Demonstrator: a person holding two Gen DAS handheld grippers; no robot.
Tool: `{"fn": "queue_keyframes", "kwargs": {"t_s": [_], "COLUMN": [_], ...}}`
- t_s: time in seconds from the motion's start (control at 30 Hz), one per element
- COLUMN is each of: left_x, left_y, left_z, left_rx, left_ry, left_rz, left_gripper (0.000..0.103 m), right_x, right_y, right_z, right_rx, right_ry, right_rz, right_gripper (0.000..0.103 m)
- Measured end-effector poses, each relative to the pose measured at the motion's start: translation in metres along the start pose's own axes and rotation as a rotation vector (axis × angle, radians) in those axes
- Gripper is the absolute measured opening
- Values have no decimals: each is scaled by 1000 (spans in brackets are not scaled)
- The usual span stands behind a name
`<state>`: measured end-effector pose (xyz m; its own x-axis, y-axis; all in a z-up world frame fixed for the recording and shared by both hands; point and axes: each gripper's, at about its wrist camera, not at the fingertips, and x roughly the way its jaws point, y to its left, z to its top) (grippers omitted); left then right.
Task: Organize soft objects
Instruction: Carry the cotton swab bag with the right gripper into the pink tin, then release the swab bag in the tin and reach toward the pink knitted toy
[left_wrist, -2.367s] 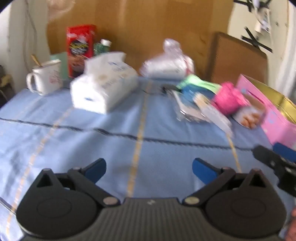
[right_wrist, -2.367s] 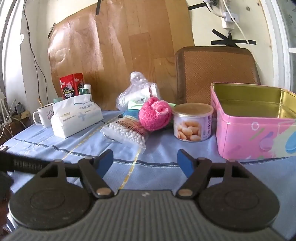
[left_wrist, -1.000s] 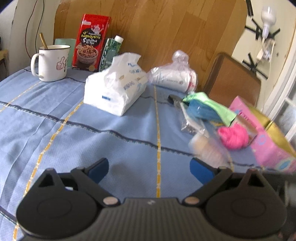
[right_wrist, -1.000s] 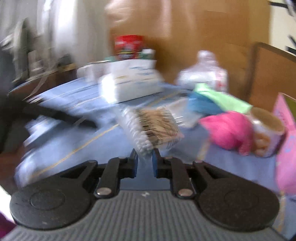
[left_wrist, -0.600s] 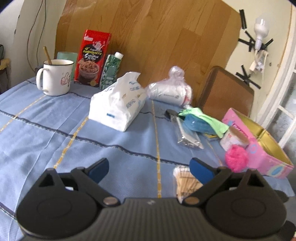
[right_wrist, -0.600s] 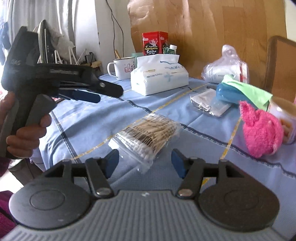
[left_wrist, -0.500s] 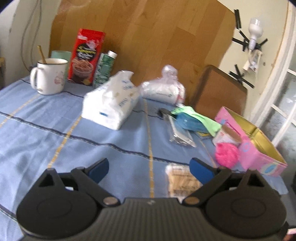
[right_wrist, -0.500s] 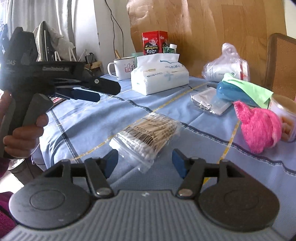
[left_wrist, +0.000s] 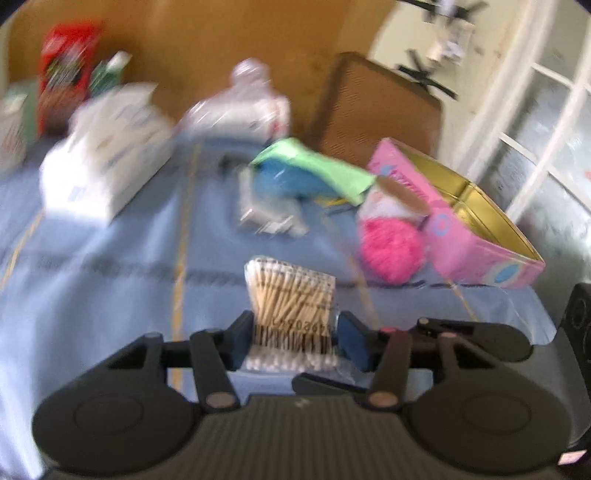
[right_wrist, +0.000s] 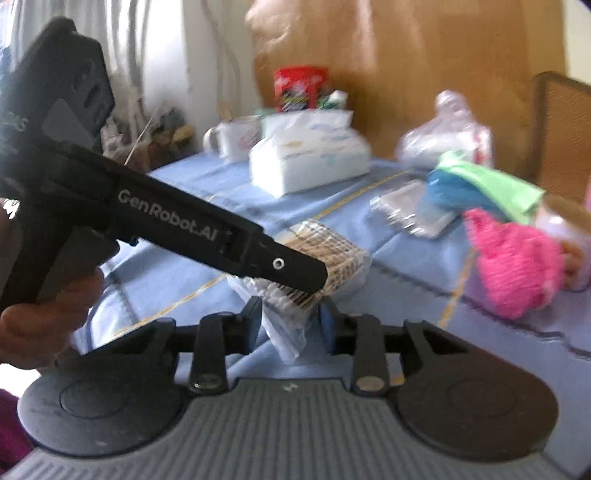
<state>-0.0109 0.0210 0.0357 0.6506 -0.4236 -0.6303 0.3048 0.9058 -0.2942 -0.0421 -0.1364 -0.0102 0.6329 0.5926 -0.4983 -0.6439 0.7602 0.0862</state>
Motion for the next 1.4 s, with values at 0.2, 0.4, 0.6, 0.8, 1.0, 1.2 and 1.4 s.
{"fn": "queue_keyframes", "kwargs": {"t_s": [0.2, 0.4, 0.6, 0.8, 1.0, 1.2, 1.4], "left_x": [15, 59, 116, 136, 79, 28, 12], "left_y": [-66, -146, -203, -215, -155, -41, 39], "left_z": [50, 90, 107, 101, 86, 64, 27], "left_rx": [163, 313, 360, 353, 318, 153, -21], "left_ry": [-70, -120, -106, -80, -186, -262, -196], "left_rz": [-93, -200, -263, -249, -239, -2, 151], "left_gripper": [49, 49, 50, 58, 68, 70, 70], "right_x": [-49, -99, -123, -119, -137, -146, -98], "right_y": [-35, -88, -139, -185, -198, -150, -113], "right_z": [9, 12, 4, -5, -13, -10, 2], "right_rx": [40, 84, 134, 212, 349, 262, 196], "right_ry": [-191, -307, -328, -255, -340, -457, -314], "right_rz": [-190, -417, -576, -792, -807, -648, -348], "right_gripper": [36, 36, 36, 57, 58, 58, 59]}}
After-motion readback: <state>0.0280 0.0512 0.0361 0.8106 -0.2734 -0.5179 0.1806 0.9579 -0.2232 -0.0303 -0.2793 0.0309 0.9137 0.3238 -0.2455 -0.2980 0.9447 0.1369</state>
